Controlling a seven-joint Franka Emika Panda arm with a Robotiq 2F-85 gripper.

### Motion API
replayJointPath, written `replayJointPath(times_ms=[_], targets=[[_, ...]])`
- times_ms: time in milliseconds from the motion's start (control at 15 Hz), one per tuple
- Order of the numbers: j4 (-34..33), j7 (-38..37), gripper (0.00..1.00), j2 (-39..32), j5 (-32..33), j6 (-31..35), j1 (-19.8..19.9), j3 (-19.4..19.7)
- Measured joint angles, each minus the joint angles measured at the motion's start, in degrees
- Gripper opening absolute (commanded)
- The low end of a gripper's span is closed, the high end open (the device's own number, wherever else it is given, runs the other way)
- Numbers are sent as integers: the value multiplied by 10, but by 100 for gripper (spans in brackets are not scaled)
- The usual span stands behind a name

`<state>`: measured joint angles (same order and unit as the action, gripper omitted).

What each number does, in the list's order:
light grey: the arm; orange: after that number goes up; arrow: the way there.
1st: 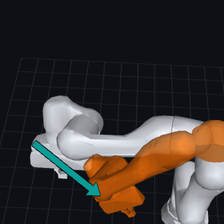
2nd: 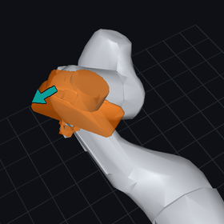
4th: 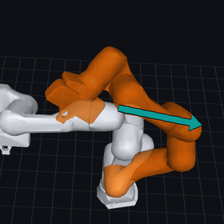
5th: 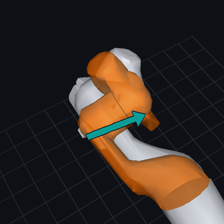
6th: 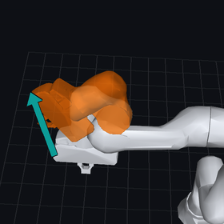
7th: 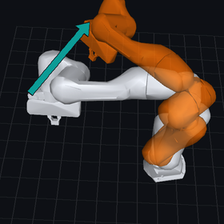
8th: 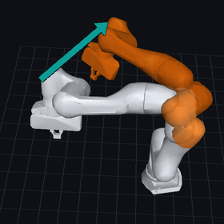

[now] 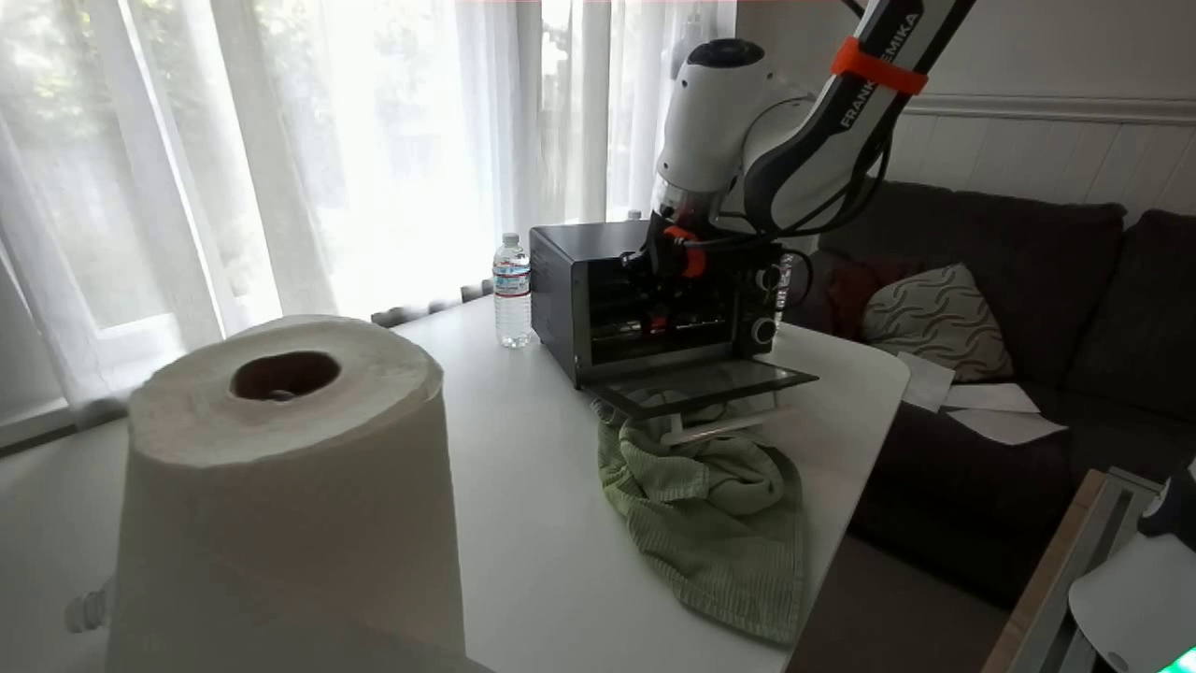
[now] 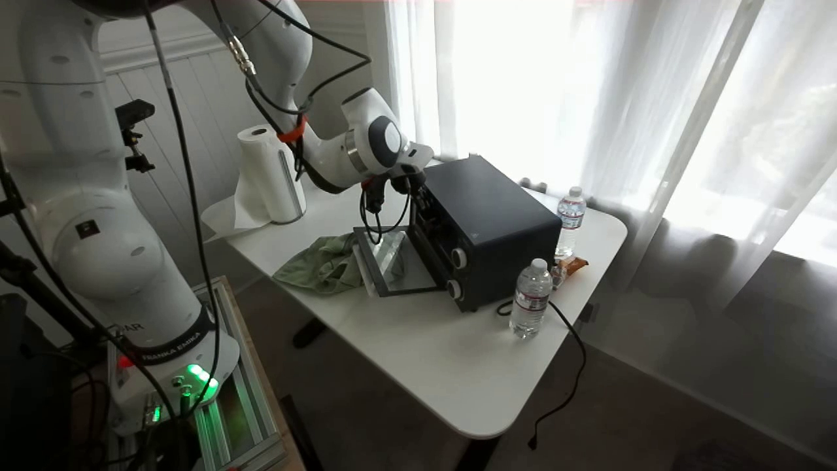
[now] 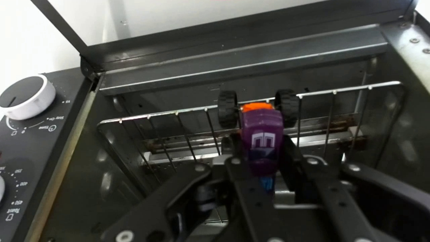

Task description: Put the toy car inside the oven

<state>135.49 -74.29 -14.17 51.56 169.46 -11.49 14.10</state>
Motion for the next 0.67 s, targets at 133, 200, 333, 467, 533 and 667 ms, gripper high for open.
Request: replayJointPath(times_ms=[133,200,333,467,533,667], targets=[[-2,-33,7,-1,34,3,-13,14],[-3,-50,7,-2,50,3,-19,20],[-8,-90,7,-4,91,4,-32,34],[-12,-140,31,-6,142,4,-47,49],[-15,-168,53,-8,171,4,-55,56],[-21,-223,61,-11,225,4,-67,67]])
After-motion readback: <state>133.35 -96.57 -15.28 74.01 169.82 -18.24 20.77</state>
